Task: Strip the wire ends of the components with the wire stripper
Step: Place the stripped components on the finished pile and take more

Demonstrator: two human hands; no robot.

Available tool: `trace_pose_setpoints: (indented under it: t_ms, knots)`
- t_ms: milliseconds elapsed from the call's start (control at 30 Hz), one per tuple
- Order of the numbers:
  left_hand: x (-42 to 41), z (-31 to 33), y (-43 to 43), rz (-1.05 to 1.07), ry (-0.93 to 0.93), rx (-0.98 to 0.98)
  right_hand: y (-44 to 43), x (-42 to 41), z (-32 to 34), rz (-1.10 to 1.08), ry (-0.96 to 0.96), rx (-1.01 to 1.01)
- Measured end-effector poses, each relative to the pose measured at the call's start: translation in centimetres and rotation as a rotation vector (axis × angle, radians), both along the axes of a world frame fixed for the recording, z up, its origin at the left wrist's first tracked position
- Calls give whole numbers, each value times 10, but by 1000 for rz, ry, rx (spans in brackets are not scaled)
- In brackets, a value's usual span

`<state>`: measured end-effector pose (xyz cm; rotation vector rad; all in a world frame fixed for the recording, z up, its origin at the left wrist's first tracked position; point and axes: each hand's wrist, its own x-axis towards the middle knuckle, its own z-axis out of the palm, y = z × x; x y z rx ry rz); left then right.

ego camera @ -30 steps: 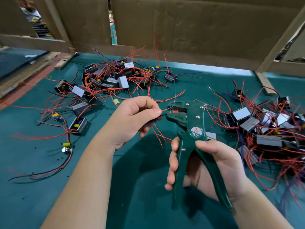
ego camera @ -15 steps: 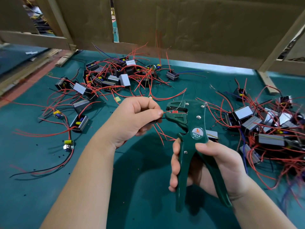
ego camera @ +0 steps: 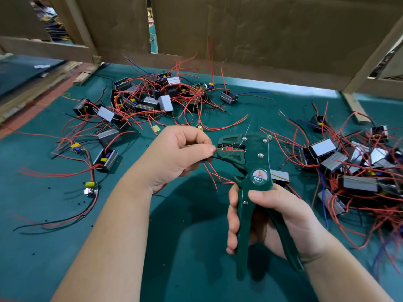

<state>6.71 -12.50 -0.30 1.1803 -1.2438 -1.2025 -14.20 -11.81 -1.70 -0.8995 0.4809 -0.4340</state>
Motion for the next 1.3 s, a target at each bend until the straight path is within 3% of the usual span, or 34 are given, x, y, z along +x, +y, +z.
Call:
trace_pose_setpoints:
  t_ms: [133,300,533,633,700,767,867,1200,1300]
  knots:
    - [0,0,0,20,-21,6,6,4,-2,-58,37,0]
    - [0,-6,-7,45,-107,80,9,18,-3,-327,215,21]
    - [1,-15,-10,-43,-262,32,0,2,8,-267,211,164]
    - [6,-17,-9,18,-418,-8,-4,-5,13,-228,253,112]
    - [20,-18,-9,165,-583,-48,-9,-12,18,-320,251,101]
    - [35,-15,-9,274,-509,-30,-16,-22,23,-453,211,71]
    - [36,-10,-6,242,-254,-47,-20,-29,23,-521,184,72]
    - [8,-12,-7,90,-229,-97,-7,-8,0,-383,-10,77]
    - [-3,-13,-8,76,-82,-47,-3,-1,-1,-383,-58,51]
